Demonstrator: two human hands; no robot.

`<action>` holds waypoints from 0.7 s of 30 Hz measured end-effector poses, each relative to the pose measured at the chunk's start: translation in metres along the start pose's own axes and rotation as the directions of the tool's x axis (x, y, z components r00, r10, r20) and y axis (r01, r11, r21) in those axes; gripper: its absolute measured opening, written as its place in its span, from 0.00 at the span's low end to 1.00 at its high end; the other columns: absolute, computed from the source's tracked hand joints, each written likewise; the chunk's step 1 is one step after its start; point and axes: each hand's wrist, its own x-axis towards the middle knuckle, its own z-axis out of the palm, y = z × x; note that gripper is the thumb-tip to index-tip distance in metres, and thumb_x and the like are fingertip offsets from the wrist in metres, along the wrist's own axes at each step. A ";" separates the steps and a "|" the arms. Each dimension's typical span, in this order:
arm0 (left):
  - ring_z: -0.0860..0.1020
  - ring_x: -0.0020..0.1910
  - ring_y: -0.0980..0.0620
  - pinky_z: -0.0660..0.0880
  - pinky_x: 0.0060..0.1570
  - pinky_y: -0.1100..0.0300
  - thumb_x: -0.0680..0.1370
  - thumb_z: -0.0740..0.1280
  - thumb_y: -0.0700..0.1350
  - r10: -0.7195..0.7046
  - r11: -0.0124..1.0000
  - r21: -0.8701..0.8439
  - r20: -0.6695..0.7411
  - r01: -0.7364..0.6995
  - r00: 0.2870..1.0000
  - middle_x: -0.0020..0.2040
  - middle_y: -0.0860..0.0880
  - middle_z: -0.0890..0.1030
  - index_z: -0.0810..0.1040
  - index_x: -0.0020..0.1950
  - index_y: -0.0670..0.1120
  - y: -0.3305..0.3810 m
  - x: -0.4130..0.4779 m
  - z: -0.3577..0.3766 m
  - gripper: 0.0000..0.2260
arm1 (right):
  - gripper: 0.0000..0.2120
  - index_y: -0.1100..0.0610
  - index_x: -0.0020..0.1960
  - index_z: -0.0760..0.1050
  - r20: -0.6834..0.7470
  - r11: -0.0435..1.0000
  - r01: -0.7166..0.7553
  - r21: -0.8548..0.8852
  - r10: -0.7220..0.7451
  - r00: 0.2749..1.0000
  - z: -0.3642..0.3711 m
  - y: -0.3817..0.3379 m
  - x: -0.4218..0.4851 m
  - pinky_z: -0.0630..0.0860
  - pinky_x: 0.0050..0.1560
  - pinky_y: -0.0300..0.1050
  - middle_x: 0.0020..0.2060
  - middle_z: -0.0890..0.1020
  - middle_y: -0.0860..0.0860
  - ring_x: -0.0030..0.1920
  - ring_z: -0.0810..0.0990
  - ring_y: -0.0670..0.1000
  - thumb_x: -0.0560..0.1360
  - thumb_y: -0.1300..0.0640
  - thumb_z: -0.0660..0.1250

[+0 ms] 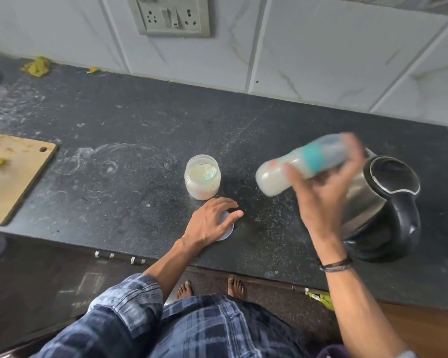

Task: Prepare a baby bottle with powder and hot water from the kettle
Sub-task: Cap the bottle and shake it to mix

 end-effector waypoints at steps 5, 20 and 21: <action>0.74 0.64 0.60 0.68 0.62 0.65 0.79 0.48 0.73 0.002 1.000 -0.011 0.020 -0.002 1.000 0.64 0.58 0.80 0.82 0.62 0.51 0.003 0.001 -0.003 0.34 | 0.42 0.49 0.75 0.60 -0.096 0.985 0.145 0.096 -0.136 0.986 -0.007 -0.003 0.001 0.84 0.57 0.54 0.69 0.76 0.44 0.64 0.82 0.57 0.72 0.64 0.82; 0.74 0.64 0.60 0.69 0.61 0.65 0.80 0.51 0.72 0.028 0.999 -0.041 0.010 -0.027 1.000 0.64 0.58 0.80 0.82 0.62 0.51 0.000 -0.001 -0.003 0.32 | 0.42 0.49 0.73 0.60 0.048 0.995 0.027 0.094 -0.031 0.998 -0.003 -0.009 -0.007 0.82 0.55 0.48 0.67 0.75 0.47 0.61 0.81 0.48 0.69 0.64 0.82; 0.74 0.64 0.60 0.69 0.61 0.64 0.80 0.52 0.71 0.020 0.999 -0.037 0.017 -0.020 1.000 0.64 0.58 0.80 0.82 0.62 0.51 0.001 0.000 -0.003 0.31 | 0.42 0.52 0.74 0.58 -0.014 0.986 0.109 0.125 -0.108 0.994 -0.006 -0.010 -0.003 0.82 0.57 0.47 0.69 0.75 0.44 0.63 0.81 0.49 0.72 0.65 0.80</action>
